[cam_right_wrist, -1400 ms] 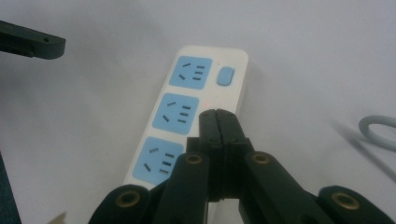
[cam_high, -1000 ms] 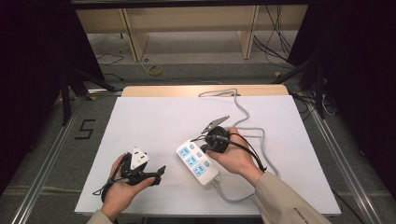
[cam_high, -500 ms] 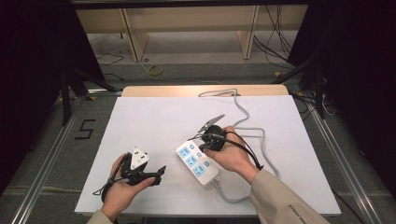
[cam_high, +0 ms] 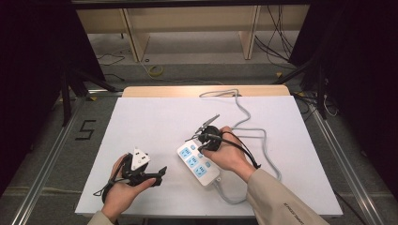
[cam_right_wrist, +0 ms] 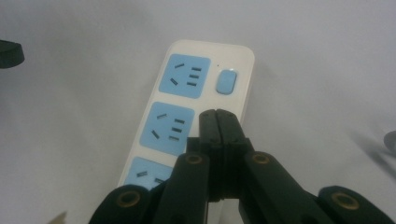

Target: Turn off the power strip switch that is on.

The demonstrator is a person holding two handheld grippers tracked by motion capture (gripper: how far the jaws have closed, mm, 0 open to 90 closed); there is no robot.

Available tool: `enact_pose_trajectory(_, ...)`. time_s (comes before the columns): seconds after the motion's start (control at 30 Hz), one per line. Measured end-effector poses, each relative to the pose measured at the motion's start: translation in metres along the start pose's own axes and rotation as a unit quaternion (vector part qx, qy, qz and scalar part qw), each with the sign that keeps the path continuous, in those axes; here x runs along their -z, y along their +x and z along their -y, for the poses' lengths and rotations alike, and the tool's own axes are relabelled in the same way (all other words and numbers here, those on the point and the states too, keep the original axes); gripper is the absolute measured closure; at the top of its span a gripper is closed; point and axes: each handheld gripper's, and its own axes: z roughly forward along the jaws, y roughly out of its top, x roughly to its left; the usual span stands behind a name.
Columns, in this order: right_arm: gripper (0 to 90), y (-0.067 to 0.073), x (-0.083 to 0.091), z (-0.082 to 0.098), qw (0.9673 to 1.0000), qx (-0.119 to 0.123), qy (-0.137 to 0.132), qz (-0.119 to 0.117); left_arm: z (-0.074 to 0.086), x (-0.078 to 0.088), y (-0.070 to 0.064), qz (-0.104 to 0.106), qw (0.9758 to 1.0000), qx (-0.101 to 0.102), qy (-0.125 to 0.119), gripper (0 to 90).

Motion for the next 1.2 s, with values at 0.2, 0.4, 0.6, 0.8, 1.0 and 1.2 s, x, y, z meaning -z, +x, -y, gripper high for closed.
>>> enact_pose_trajectory(0.2, 90.0, 0.000, -0.004, -0.002, 0.9999, -0.003, 0.012, 0.000, 0.000, 0.000, 0.000, 0.001, 1.0000, -0.001, 0.001, 17.7)
enact_pose_trajectory(0.4, 90.0, -0.001, -0.008, -0.004, 0.9998, -0.010, 0.018, 0.003, 0.000, 0.000, 0.000, 0.001, 1.0000, -0.003, 0.002, 17.7)
enact_pose_trajectory(0.6, 90.0, -0.002, -0.010, -0.006, 0.9996, -0.014, 0.024, 0.004, 0.000, -0.001, 0.000, 0.001, 1.0000, -0.002, 0.001, 17.7)
enact_pose_trajectory(0.8, 90.0, -0.001, -0.013, -0.008, 0.9994, -0.015, 0.030, 0.003, 0.000, -0.001, 0.000, 0.002, 1.0000, -0.001, 0.000, 17.7)
enact_pose_trajectory(1.0, 90.0, 0.000, -0.015, -0.009, 0.9992, -0.018, 0.036, 0.002, 0.000, -0.001, 0.000, 0.002, 1.0000, -0.002, 0.000, 17.7)
enact_pose_trajectory(1.2, 90.0, -0.001, -0.017, -0.010, 0.9989, -0.017, 0.043, 0.002, 0.000, -0.001, -0.001, 0.003, 1.0000, -0.002, 0.001, 17.7)
